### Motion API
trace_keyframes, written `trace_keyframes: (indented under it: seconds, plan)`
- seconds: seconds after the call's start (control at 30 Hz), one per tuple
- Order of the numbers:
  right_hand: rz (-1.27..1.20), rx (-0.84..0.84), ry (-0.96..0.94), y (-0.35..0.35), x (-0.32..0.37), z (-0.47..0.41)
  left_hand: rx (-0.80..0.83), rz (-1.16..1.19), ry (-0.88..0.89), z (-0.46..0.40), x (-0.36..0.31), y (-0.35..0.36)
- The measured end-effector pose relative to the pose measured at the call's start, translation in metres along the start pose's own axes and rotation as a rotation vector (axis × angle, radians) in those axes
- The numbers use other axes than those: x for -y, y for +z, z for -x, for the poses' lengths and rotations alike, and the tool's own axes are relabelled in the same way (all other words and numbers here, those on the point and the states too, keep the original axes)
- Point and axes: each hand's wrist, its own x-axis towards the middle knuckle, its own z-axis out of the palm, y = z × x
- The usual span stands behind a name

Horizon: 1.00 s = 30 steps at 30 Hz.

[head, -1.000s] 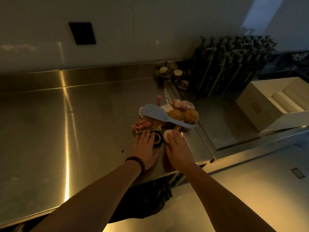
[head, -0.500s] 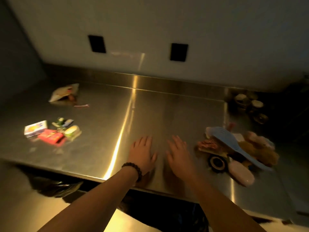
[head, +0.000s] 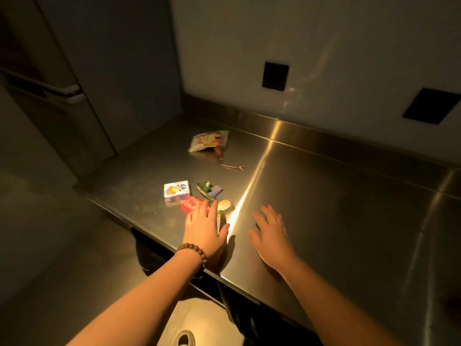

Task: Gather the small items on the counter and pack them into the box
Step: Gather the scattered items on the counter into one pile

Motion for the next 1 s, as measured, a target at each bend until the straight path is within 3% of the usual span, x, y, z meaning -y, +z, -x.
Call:
trace_keyframes:
  seconds: [0.2, 0.33, 0.5, 0.67, 0.8, 1.0]
  plan:
    - [-0.006, 0.038, 0.052, 0.051, 0.068, -0.072, 0.052, 0.001, -0.020, -0.056, 0.115, -0.008]
    - [0.022, 0.090, 0.104, 0.069, 0.079, -0.093, 0.127, 0.017, -0.007, -0.091, 0.154, -0.012]
    - [0.049, 0.109, 0.152, 0.068, 0.083, -0.097, 0.214, 0.023, 0.074, -0.116, 0.168, -0.008]
    - [0.010, -0.059, 0.222, 0.064, 0.085, -0.094, 0.153, 0.135, 0.119, -0.121, 0.170, -0.007]
    - [-0.057, -0.109, 0.089, 0.063, 0.116, -0.108, 0.075, 0.186, 0.074, -0.123, 0.171, -0.015]
    - [0.023, 0.026, -0.041, 0.090, 0.145, -0.116, 0.076, 0.212, -0.007, -0.123, 0.182, -0.026]
